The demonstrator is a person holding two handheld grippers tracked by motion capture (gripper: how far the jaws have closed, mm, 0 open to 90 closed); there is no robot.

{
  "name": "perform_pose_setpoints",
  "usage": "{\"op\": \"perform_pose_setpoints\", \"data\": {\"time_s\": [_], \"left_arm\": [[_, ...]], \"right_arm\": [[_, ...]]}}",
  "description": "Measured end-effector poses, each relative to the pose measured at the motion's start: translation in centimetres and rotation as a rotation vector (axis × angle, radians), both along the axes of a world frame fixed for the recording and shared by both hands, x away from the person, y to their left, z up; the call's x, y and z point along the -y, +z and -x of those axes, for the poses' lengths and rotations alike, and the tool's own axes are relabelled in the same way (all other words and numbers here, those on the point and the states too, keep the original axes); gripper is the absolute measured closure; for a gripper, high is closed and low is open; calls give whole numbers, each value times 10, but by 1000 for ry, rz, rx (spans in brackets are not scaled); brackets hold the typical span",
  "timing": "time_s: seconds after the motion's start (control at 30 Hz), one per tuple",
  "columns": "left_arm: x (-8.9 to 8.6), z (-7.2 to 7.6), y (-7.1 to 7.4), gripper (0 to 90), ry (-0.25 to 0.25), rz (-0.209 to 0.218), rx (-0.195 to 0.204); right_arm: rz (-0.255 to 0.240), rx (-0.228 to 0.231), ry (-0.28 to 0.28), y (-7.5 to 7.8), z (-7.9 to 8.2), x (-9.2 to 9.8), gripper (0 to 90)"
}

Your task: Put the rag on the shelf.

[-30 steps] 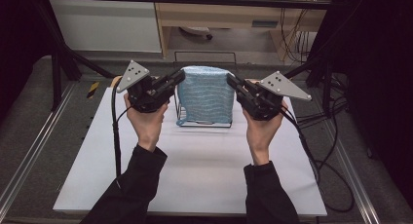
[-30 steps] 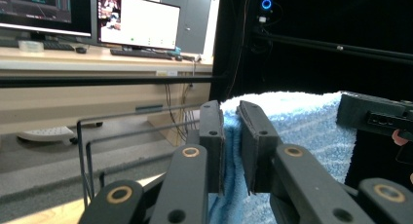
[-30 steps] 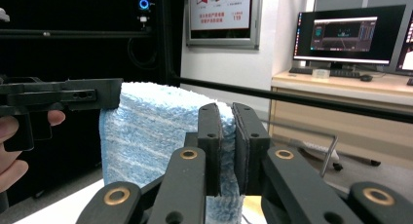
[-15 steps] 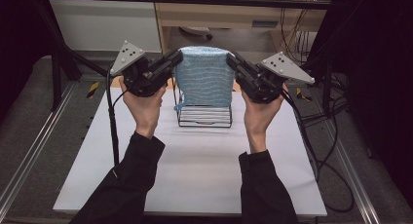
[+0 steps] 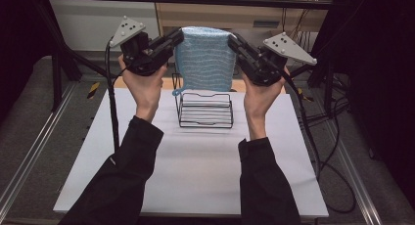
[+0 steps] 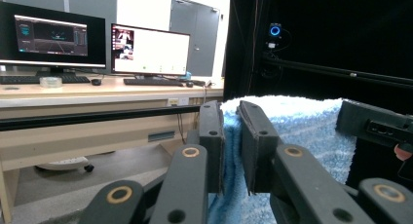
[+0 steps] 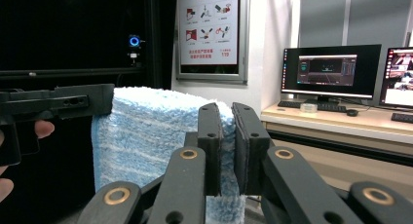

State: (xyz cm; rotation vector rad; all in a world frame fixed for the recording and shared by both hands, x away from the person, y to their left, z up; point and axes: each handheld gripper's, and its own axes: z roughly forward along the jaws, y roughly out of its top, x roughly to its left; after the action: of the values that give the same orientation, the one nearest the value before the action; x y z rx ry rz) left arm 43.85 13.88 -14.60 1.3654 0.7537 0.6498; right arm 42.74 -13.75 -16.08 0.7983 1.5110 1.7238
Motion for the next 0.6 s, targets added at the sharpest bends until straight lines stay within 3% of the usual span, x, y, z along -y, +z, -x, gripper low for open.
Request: {"op": "perform_pose_setpoints", "data": {"time_s": [0.2, 0.33, 0.6], "left_arm": [[-2, -11, 9, 803, 11, 0, -6], [-4, -20, 13, 803, 3, 29, -30], [-1, -34, 25, 802, 28, 6, -40]], "right_arm": [[-13, -3, -2, 7, -10, -3, 834], [-15, 2, 0, 12, -16, -5, 834], [-19, -3, -8, 19, -33, -6, 834]]}}
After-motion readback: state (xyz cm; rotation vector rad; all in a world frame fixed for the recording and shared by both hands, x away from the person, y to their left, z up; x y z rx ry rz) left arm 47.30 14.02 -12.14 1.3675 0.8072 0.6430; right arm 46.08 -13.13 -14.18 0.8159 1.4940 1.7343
